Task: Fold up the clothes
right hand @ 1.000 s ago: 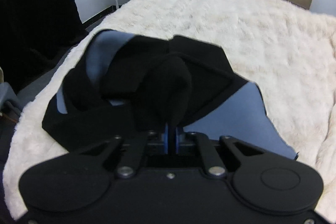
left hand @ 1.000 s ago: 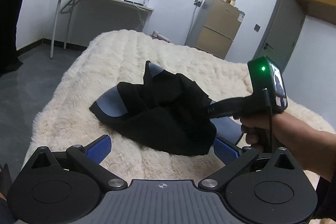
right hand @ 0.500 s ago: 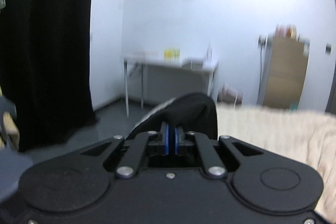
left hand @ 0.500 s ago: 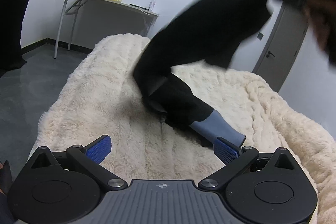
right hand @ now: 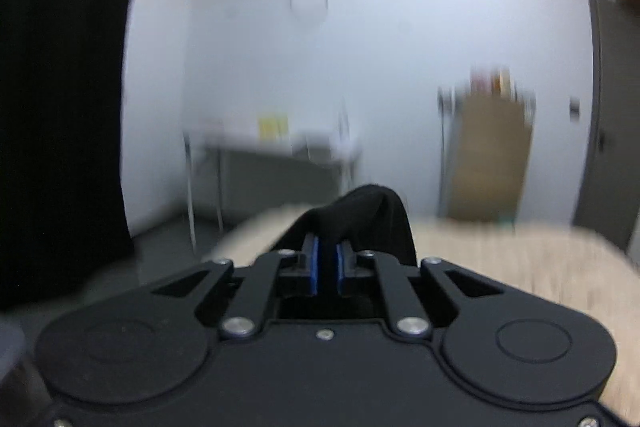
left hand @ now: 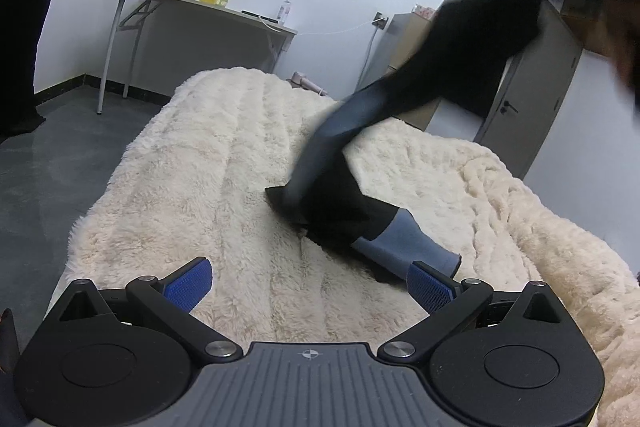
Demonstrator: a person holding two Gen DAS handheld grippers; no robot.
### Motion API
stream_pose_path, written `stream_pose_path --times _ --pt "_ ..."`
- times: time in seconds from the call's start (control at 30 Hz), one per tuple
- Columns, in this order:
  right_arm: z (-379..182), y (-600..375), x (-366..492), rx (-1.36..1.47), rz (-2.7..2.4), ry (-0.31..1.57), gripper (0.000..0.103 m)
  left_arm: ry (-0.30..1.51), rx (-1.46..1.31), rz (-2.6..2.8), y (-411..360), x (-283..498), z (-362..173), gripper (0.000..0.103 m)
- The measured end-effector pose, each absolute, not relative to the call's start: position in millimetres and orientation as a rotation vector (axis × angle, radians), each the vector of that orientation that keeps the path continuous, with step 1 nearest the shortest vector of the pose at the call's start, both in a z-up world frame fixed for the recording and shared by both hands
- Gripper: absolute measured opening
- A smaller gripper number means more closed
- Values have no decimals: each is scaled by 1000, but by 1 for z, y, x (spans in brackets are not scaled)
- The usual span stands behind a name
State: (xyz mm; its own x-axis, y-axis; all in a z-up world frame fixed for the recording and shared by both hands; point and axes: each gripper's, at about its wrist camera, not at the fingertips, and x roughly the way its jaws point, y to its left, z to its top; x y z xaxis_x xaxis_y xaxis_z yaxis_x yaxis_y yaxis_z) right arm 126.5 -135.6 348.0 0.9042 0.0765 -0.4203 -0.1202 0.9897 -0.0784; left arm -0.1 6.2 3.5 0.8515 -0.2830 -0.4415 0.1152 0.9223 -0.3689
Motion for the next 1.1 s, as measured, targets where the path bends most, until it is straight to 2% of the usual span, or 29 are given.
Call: stream_pose_path --times 0.07,0.23,0.3,0.37,0.43,0.53,0.57,0.63,0.7,0.8,0.93,1.0,1.03,1.1 --pt "260 -141 132 -127 91 626 8 512 -342 -215 6 0 3 103" --pt "137 -139 125 -210 69 938 18 516 -343 -219 5 -1 3 103" --pt "141 -138 125 -222 54 871 29 521 -351 -219 6 1 1 103" --pt "162 -138 129 -225 57 781 51 525 -357 -221 6 4 0 103" --pt "180 -131 135 -234 86 704 67 530 -361 -228 5 9 -1 103" --pt "204 -104 152 -272 197 661 72 539 -359 -233 4 14 -3 103" --pt "205 -85 165 -321 261 664 76 548 -356 -234 4 16 -5 103" --pt "197 -57 187 -413 331 675 79 555 -360 -231 5 16 -6 103" --pt "191 -32 198 -490 378 692 78 555 -368 -225 7 14 -7 103" --pt "162 2 226 -610 444 778 72 544 -393 -213 12 12 -7 103" --pt "126 19 265 -622 466 904 69 530 -423 -203 15 13 -8 103" --pt "113 26 276 -564 473 973 51 537 -423 -204 16 15 -8 103" --pt "110 26 275 -523 482 1007 30 539 -423 -204 16 15 -8 103" --pt "113 22 261 -499 484 1010 13 545 -417 -209 15 16 -8 103"
